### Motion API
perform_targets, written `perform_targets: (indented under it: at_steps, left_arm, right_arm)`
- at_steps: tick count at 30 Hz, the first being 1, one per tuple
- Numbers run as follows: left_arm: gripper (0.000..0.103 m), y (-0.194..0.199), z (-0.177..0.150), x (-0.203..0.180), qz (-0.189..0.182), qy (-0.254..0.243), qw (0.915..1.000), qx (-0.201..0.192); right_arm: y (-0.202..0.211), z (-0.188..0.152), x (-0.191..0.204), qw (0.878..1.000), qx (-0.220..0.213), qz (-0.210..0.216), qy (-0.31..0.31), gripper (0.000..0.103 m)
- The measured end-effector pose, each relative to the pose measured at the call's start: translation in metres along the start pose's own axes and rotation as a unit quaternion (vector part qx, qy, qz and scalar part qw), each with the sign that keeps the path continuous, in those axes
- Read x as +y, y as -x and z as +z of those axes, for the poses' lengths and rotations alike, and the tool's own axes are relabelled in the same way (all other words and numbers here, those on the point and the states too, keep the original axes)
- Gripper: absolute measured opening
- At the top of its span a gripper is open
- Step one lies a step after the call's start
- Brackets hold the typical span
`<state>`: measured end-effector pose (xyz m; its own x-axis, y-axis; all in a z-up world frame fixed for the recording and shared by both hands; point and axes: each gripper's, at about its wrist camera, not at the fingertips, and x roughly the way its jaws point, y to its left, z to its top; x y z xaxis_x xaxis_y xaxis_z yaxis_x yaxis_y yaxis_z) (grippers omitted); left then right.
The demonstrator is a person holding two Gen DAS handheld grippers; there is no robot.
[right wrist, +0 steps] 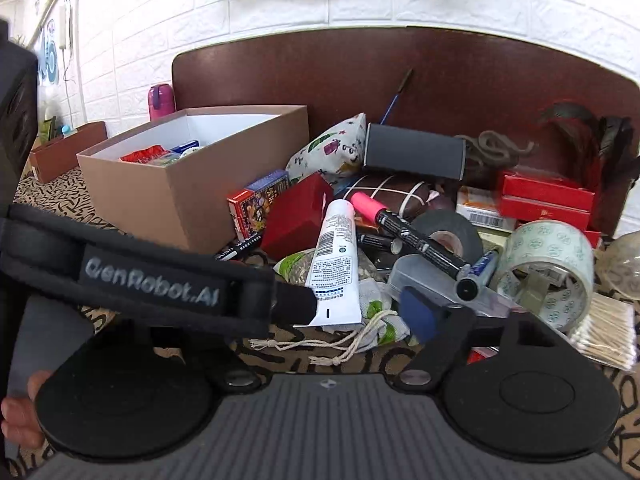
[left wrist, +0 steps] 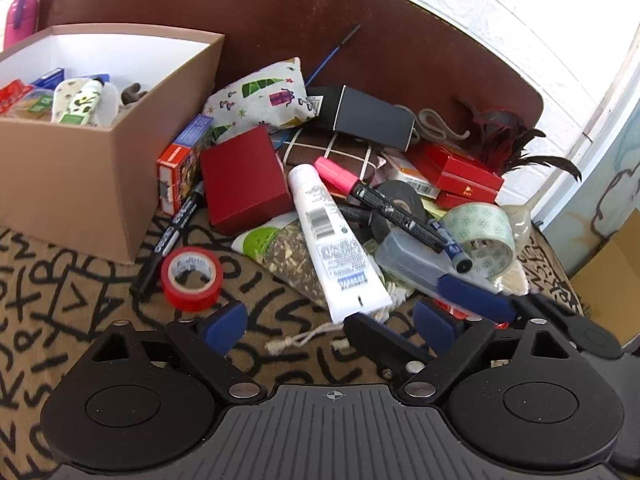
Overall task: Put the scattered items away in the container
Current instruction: 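Grasp a white barcode tube with the left gripper while the right grasps another white tube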
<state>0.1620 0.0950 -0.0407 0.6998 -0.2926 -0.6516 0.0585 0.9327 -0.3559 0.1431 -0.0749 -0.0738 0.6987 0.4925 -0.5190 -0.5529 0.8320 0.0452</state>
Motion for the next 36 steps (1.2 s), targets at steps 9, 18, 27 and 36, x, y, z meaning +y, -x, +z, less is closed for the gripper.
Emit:
perform_targets:
  at_steps: [9, 18, 27, 36]
  left_arm:
    - [0.082, -0.039, 0.028, 0.007, 0.005, -0.002, 0.9998, 0.02]
    - [0.073, -0.073, 0.044, 0.01, -0.007, 0.006, 0.9991, 0.043]
    - [0.052, -0.064, 0.04, 0.009, -0.02, -0.002, 0.9986, 0.049]
    - [0.042, -0.029, -0.024, 0.01, -0.046, 0.011, 0.9941, 0.098]
  right_arm:
    - [-0.029, 0.002, -0.002, 1.0, 0.021, 0.006, 0.013, 0.06]
    - [-0.054, 0.011, -0.006, 1.0, 0.026, -0.003, 0.012, 0.053]
    - [-0.053, 0.012, -0.003, 0.999, 0.04, 0.001, 0.017, 0.045]
    - [-0.009, -0.03, 0.009, 0.993, 0.108, 0.043, -0.004, 0.022]
